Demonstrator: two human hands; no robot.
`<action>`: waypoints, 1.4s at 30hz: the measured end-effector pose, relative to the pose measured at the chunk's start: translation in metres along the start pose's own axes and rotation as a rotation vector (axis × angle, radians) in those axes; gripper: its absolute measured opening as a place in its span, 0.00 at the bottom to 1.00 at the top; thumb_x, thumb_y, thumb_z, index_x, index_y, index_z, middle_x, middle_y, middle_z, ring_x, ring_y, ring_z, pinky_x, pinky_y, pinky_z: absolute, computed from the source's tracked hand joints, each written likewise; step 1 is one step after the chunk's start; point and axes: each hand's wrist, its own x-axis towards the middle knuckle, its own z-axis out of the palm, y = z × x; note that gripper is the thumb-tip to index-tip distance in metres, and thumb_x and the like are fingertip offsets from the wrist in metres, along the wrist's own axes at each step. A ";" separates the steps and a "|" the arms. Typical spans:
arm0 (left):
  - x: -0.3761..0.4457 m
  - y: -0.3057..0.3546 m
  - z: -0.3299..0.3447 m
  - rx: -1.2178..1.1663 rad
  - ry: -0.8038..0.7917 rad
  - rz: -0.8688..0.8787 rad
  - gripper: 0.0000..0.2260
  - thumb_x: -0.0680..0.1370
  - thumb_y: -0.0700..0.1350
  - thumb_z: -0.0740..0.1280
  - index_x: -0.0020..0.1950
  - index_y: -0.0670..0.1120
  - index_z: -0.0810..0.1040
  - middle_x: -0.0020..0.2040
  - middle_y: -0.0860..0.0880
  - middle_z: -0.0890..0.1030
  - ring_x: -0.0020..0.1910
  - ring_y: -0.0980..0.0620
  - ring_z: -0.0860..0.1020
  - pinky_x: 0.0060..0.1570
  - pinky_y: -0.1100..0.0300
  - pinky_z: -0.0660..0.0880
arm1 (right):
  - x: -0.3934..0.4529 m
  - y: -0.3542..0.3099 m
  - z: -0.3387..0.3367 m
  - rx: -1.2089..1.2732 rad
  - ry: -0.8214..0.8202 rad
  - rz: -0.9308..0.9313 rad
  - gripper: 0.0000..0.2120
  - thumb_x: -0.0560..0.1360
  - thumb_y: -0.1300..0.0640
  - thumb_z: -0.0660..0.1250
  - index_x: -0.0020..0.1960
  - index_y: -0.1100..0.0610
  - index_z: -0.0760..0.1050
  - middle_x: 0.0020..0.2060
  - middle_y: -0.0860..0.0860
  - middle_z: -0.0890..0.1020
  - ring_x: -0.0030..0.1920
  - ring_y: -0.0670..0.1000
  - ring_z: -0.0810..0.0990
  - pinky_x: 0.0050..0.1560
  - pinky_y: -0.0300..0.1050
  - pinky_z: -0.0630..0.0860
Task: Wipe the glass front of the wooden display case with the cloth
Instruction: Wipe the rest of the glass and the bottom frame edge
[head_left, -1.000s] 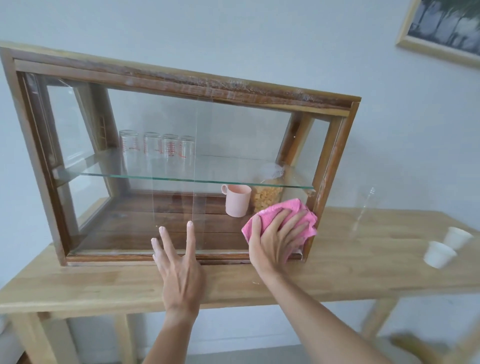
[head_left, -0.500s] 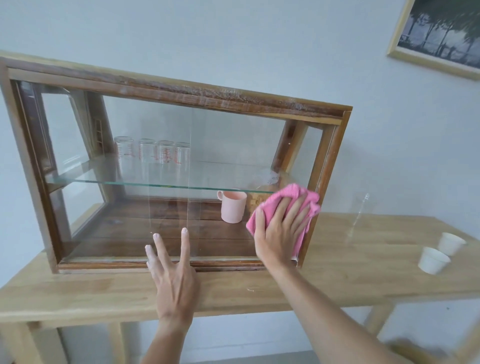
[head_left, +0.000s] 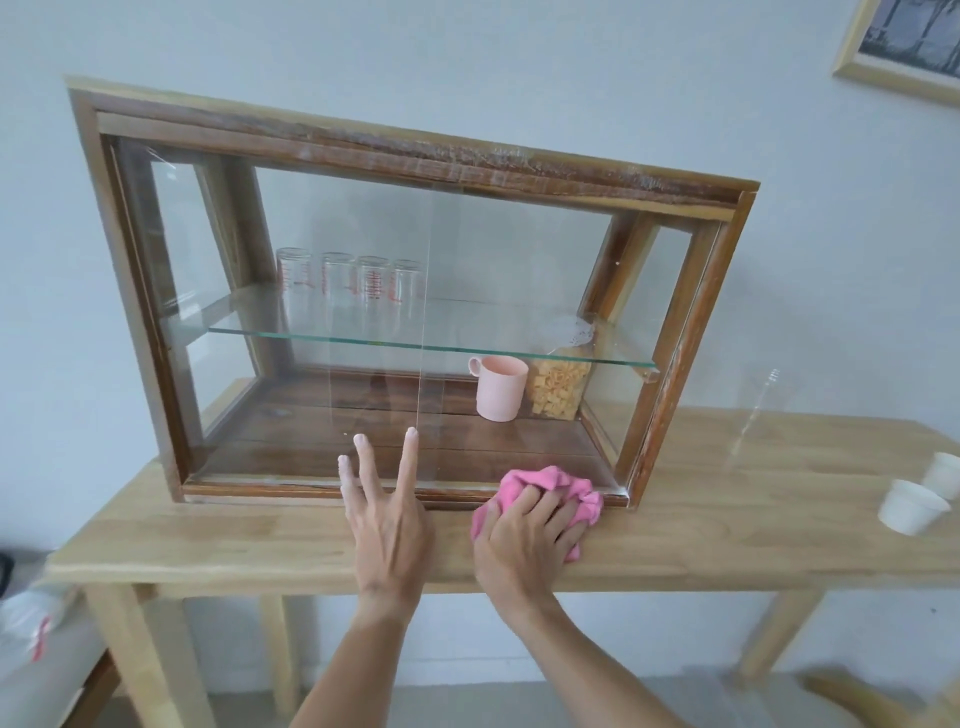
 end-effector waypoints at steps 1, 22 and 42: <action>0.000 -0.004 -0.002 -0.011 -0.005 0.021 0.38 0.71 0.29 0.61 0.79 0.51 0.63 0.78 0.32 0.56 0.77 0.29 0.55 0.77 0.38 0.56 | -0.009 -0.007 0.001 -0.008 0.018 -0.076 0.23 0.82 0.47 0.61 0.68 0.64 0.72 0.71 0.67 0.70 0.75 0.72 0.62 0.76 0.72 0.53; 0.007 -0.096 -0.058 0.115 -0.124 -0.143 0.26 0.83 0.41 0.52 0.80 0.38 0.51 0.81 0.39 0.54 0.81 0.43 0.52 0.79 0.47 0.52 | -0.037 -0.045 0.016 -0.005 0.153 -0.317 0.35 0.75 0.42 0.61 0.71 0.68 0.74 0.74 0.72 0.66 0.74 0.75 0.66 0.72 0.74 0.63; 0.026 -0.123 -0.062 0.295 -0.246 -0.287 0.29 0.82 0.46 0.49 0.81 0.41 0.44 0.82 0.41 0.47 0.81 0.43 0.46 0.76 0.37 0.52 | 0.060 -0.047 -0.001 -0.550 0.458 -1.400 0.36 0.76 0.50 0.68 0.82 0.51 0.61 0.81 0.48 0.58 0.81 0.56 0.60 0.81 0.61 0.42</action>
